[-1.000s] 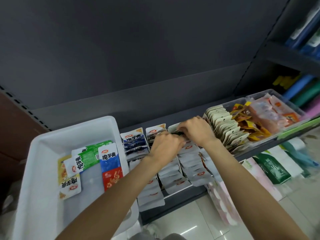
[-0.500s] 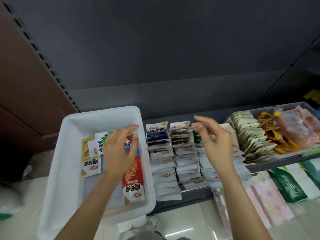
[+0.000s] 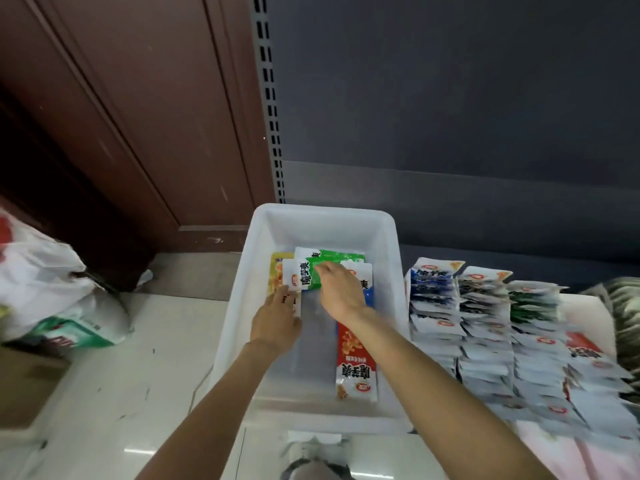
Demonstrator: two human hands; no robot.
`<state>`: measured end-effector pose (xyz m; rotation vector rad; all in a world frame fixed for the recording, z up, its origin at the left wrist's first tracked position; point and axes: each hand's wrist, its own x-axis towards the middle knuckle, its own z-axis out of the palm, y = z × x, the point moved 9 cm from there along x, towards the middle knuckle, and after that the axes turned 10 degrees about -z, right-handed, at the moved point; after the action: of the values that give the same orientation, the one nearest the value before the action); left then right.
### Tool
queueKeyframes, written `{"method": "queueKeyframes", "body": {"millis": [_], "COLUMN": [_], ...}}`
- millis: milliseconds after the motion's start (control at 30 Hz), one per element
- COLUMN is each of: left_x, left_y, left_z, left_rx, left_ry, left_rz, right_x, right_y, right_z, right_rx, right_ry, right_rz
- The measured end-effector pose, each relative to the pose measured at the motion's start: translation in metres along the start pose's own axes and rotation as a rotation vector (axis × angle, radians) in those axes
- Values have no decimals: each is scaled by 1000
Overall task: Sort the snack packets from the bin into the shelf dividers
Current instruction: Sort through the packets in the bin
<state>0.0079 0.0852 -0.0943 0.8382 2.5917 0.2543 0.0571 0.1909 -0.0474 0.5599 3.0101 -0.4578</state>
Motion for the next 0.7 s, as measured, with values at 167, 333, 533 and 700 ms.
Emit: {"method": "queueKeyframes", "body": {"millis": [167, 333, 533, 700], "left_x": [0, -5, -13, -25], "left_y": [-1, -6, -2, 29], "left_z": [1, -35, -62, -63], "left_rx": [32, -462, -1292, -1245], "left_ry": [40, 209, -25, -380], "left_rz": [35, -9, -105, 17], "right_x": [24, 9, -29, -56], "right_y": [0, -16, 37, 23], "right_z": [25, 13, -24, -29], "right_rx": [-288, -428, 998, 1535], "right_ry": [-94, -85, 511, 546], "right_rz": [-75, -194, 381, 419]}}
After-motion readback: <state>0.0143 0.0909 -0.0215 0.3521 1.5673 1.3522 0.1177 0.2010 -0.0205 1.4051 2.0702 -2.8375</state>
